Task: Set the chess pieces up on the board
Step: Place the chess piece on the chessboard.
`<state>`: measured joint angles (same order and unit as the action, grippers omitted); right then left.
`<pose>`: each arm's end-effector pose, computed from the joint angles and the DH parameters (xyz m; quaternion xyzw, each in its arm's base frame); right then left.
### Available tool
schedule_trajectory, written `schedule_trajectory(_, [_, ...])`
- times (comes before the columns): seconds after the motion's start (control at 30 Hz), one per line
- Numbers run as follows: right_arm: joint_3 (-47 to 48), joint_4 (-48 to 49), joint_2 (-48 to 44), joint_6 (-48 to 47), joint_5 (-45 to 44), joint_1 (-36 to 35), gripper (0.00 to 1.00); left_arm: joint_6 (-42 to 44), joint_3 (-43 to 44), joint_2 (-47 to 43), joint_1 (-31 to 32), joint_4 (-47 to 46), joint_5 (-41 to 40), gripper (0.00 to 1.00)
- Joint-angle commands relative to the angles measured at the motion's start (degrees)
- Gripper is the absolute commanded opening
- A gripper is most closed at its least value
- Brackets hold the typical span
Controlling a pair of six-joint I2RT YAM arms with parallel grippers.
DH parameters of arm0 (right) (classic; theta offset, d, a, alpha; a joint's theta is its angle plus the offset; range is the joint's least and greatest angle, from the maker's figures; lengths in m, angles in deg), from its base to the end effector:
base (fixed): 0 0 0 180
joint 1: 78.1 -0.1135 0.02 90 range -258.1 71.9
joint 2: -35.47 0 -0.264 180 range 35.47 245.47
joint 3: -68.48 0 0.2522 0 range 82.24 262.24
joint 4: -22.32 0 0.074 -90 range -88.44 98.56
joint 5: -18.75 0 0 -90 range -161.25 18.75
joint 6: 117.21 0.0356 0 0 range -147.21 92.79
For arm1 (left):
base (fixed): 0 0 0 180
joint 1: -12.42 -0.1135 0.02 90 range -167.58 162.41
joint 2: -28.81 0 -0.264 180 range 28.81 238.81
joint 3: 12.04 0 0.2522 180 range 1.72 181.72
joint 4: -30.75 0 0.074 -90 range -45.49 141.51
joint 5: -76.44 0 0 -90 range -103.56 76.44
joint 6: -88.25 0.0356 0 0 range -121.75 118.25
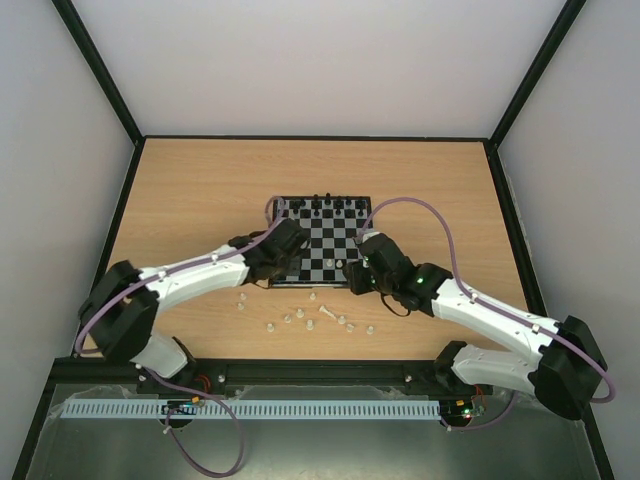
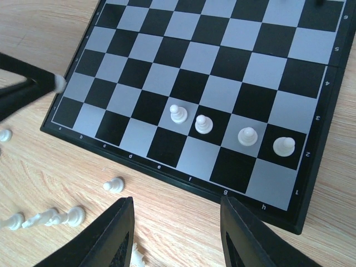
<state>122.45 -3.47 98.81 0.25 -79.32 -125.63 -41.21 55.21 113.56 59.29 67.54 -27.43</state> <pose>0.1655 0.1734 0.2455 -0.1224 0.8776 0.2301 0.4025 0.2111 -0.2129 0.2124 0.0241 0.9453 -0.1244 0.3006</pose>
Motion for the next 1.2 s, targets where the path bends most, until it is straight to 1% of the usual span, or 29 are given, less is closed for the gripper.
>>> schedule_trajectory(0.0, [-1.01, -0.60, -1.57, 0.56, -3.06, 0.24, 0.43, 1.03, 4.34, 6.06, 2.59, 0.25, 0.91, 0.05])
schedule_trajectory(0.23, [-1.40, -0.80, -2.45, 0.93, -4.33, 0.31, 0.44, 1.32, 10.27, 14.59, 5.01, -1.05, 1.78, 0.05])
schedule_trajectory(0.43, [-1.43, -0.80, -2.53, 0.93, -4.30, 0.39, 0.44, 1.73, 12.84, 18.04, 5.59, -1.26, 2.35, 0.06])
schedule_trajectory(0.63, [-1.45, -0.73, -2.42, 0.93, -4.16, 0.39, 0.44, 1.98, 14.04, 19.94, 5.69, -1.30, 2.27, 0.06])
schedule_trajectory(0.83, [-1.49, -0.64, -2.16, 0.84, -3.90, 0.34, 0.44, 2.02, 14.31, 20.71, 5.63, -1.32, 1.61, 0.10])
schedule_trajectory(1.03, [-1.45, -0.54, -2.07, 0.84, -3.78, 0.42, 0.44, 2.15, 14.40, 21.55, 5.60, -1.34, 1.06, 0.11])
schedule_trajectory(1.17, [-1.48, -0.54, -1.91, 0.75, -3.58, 0.39, 0.44, 2.20, 14.36, 21.71, 5.58, -1.12, 0.66, 0.16])
